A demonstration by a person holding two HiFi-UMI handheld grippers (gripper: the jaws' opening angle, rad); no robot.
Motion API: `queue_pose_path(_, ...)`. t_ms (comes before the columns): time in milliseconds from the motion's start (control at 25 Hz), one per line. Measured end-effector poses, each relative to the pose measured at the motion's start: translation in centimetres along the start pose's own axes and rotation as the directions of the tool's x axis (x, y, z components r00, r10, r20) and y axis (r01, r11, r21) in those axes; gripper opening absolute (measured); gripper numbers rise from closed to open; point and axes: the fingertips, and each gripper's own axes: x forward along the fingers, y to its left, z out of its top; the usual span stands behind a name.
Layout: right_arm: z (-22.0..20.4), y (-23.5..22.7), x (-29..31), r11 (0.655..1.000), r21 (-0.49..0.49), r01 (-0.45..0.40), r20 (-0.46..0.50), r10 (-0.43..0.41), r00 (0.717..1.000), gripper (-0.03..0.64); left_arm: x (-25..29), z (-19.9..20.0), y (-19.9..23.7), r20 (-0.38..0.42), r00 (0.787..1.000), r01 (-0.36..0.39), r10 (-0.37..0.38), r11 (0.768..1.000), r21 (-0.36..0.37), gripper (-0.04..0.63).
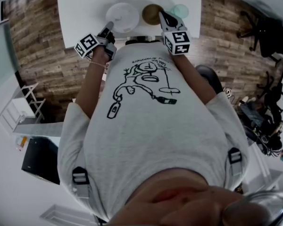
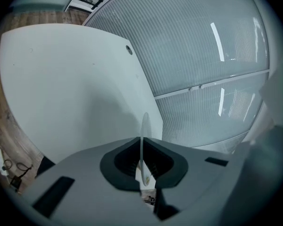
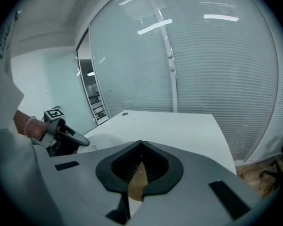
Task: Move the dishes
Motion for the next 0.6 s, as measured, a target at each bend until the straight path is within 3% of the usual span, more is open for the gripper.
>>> queue_pose_path(200,2.0,1.7,-1.2,0.995,-0.089,-0.036,0.053,0.041,0.998,0.035,1.0,-0.1,1.6,-0.017,1.0,-0.023,0.023,1.0,0.003,0.011)
queue_pose_path(600,2.8,2.1,-2.1,0.992,-0.11,-0.058,0.07,0.066,0.995,0.035,3.2,0.3,3.5,-0.019,0.999,-0.047,0.046,0.999,-0.014,0.011)
